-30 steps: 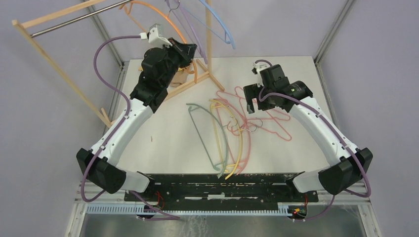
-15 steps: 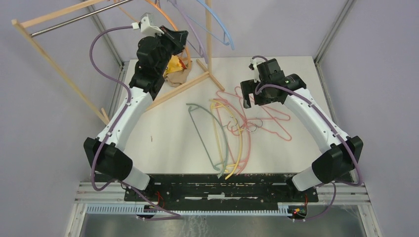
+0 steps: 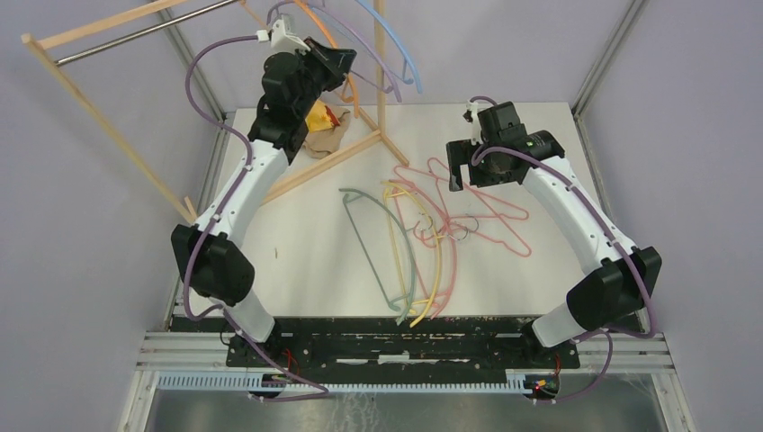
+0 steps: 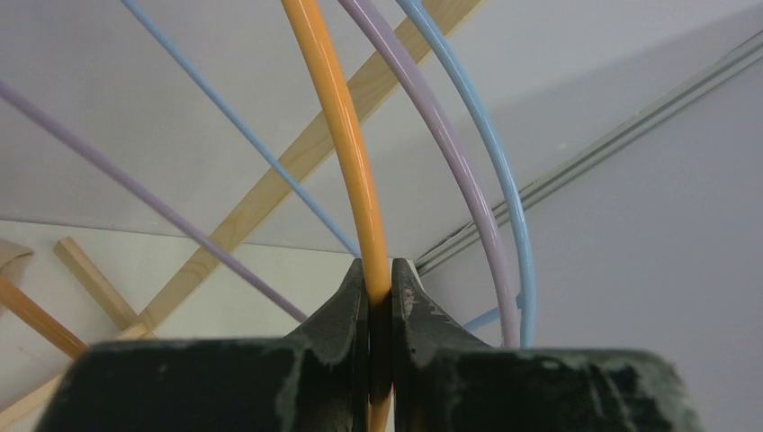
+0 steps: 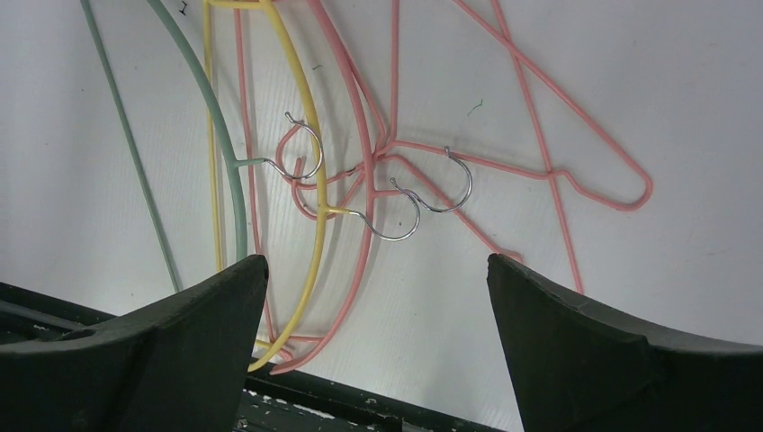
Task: Organize the hangers
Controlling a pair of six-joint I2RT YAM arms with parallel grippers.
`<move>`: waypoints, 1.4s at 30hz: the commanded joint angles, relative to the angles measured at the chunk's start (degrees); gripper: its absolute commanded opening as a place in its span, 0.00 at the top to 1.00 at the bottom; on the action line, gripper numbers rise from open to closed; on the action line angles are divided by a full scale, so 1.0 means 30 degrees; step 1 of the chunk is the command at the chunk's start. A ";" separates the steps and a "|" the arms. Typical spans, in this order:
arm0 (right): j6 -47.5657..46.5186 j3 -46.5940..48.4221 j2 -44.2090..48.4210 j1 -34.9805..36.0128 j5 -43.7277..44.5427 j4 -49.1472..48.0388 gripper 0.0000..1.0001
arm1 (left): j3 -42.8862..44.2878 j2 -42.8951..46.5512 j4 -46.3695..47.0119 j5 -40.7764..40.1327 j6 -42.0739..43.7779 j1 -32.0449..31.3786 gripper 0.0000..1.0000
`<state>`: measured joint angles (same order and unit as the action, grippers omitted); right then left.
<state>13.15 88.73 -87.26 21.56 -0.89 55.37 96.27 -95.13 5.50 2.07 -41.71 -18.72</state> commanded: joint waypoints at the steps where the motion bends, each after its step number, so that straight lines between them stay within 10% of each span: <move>1: 0.0304 0.0765 -0.0062 -0.0284 -0.0261 -0.0161 0.00 | 0.1805 -0.1140 0.0102 0.1400 -0.1173 0.0059 0.97; 19: 0.0481 0.0921 -0.0349 -0.0746 -0.0411 -0.0177 0.00 | 0.7864 -0.6352 -0.2320 0.4231 -0.2706 -0.0726 0.96; 33: 0.0594 0.0689 -0.0368 -0.0772 -0.1323 -0.0406 0.00 | 0.7152 -0.3891 -0.2178 0.4830 -0.1559 -0.0654 0.00; 42: 0.0626 -0.0878 -0.0258 -0.0749 -0.3040 -0.0968 0.00 | 0.4317 -0.0049 -0.2595 0.5490 -0.0638 -0.0020 0.01</move>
<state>14.37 87.66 -88.36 19.38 -6.74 54.43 111.98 -103.20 -4.32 15.68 -47.00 -20.27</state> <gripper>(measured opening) 0.999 0.991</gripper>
